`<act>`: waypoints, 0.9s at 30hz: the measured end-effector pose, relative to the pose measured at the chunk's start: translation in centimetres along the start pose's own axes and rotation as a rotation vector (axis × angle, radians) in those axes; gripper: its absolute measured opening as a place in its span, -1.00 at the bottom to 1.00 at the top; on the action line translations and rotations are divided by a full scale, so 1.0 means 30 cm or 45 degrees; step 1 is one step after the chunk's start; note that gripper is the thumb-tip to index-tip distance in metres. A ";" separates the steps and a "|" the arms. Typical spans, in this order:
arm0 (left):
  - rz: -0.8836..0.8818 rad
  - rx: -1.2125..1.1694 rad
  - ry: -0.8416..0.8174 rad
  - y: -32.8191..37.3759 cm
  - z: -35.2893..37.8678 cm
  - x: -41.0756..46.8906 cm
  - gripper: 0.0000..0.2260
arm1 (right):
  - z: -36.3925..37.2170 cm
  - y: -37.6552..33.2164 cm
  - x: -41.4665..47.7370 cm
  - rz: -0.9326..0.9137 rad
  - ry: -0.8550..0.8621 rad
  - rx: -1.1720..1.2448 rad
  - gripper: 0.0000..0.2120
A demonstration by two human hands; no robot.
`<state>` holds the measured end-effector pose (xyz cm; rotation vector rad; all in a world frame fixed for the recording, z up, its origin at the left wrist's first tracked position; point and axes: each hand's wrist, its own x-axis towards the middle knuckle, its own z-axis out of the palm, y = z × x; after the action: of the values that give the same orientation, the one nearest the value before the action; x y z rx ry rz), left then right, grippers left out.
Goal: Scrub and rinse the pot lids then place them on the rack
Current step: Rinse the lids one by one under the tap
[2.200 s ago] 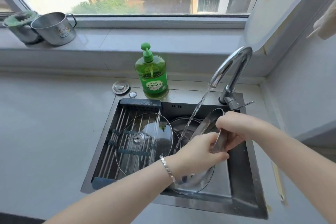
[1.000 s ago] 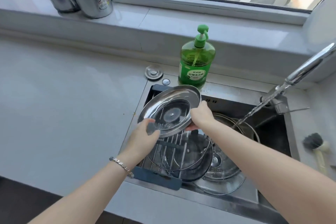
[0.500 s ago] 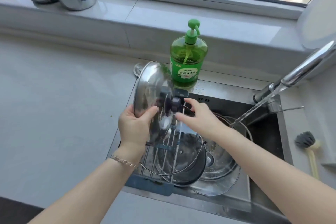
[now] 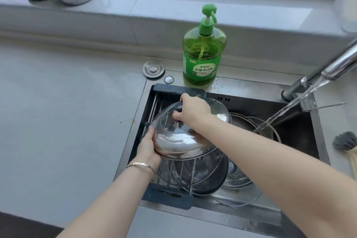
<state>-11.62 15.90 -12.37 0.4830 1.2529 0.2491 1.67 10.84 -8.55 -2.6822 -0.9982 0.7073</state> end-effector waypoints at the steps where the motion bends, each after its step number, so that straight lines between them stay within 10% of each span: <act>1: 0.015 0.098 0.070 -0.006 0.002 0.028 -0.71 | 0.013 0.000 0.005 0.028 -0.003 0.012 -0.59; 5: 0.250 0.780 0.347 -0.015 0.017 0.087 -0.57 | 0.078 -0.018 0.033 0.018 0.028 0.044 -0.66; 12: 0.577 1.513 0.130 -0.083 0.009 0.083 -0.59 | 0.210 -0.025 0.040 0.051 -0.050 0.251 -0.65; 19: 0.647 1.848 0.165 -0.186 0.041 0.084 -0.50 | 0.126 0.127 -0.075 -0.023 -0.189 0.672 -0.64; 27: 0.884 1.848 0.234 -0.185 0.174 0.028 -0.54 | 0.318 0.543 -0.348 0.673 -0.410 0.562 -0.87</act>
<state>-6.85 10.31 -14.54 2.1893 1.2389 -0.0988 -0.78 -8.17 -18.47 -2.4704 -0.1223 1.3109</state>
